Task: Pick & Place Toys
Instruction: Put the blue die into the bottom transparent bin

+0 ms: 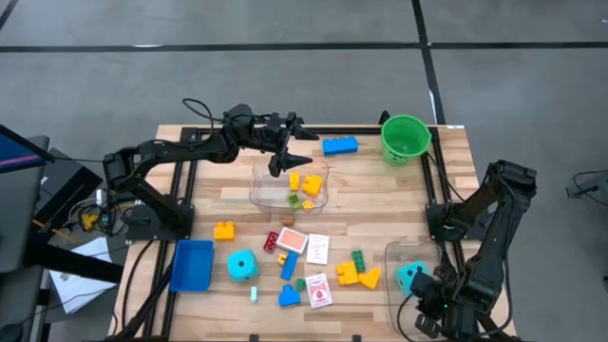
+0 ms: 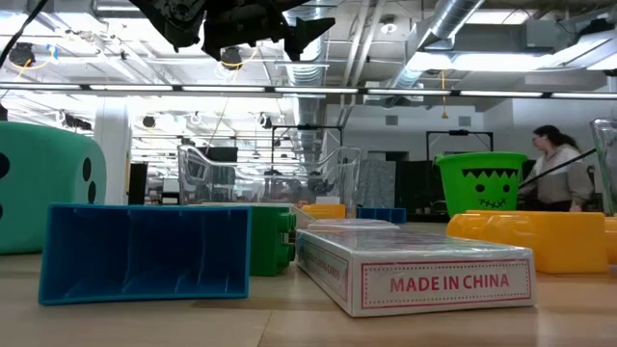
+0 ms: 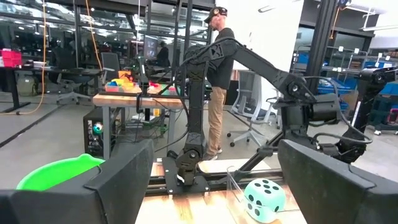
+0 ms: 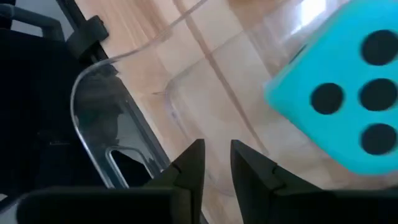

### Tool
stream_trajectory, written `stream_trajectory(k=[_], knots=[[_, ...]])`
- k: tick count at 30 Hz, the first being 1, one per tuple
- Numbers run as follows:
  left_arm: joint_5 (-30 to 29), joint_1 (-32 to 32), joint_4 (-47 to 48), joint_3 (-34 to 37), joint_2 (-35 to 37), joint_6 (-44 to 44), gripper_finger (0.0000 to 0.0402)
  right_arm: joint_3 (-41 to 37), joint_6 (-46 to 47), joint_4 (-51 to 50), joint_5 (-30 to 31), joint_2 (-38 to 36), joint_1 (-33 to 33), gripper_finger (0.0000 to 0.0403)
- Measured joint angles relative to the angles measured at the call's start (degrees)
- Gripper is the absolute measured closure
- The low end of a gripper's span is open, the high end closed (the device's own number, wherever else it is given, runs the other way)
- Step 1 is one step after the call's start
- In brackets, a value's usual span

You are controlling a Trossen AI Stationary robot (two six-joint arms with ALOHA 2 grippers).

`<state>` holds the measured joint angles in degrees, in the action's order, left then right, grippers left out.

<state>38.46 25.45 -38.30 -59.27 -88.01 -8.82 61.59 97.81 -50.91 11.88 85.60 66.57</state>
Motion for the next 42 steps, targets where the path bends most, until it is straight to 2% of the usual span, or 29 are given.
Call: stream_trajectory(k=[6,20,37,42], knots=[[0.0,0.0,-0.4,0.0,0.0,0.0,0.0065,-5.1,0.3,4.3,-1.5,0.0,0.3,0.0332],[0.0,0.0,-0.3,0.0,0.0,0.0,0.0065,-8.4,-0.2,0.4,-1.4,0.0,-1.1,0.0332],[0.1,0.0,-0.3,0.0,0.0,0.0,0.0065,-8.5,0.1,0.3,1.7,-0.2,-4.9,0.0331],[0.1,0.0,-0.3,0.0,0.0,0.0,0.0065,-6.2,1.1,-0.9,1.7,-3.2,-4.6,0.0331]])
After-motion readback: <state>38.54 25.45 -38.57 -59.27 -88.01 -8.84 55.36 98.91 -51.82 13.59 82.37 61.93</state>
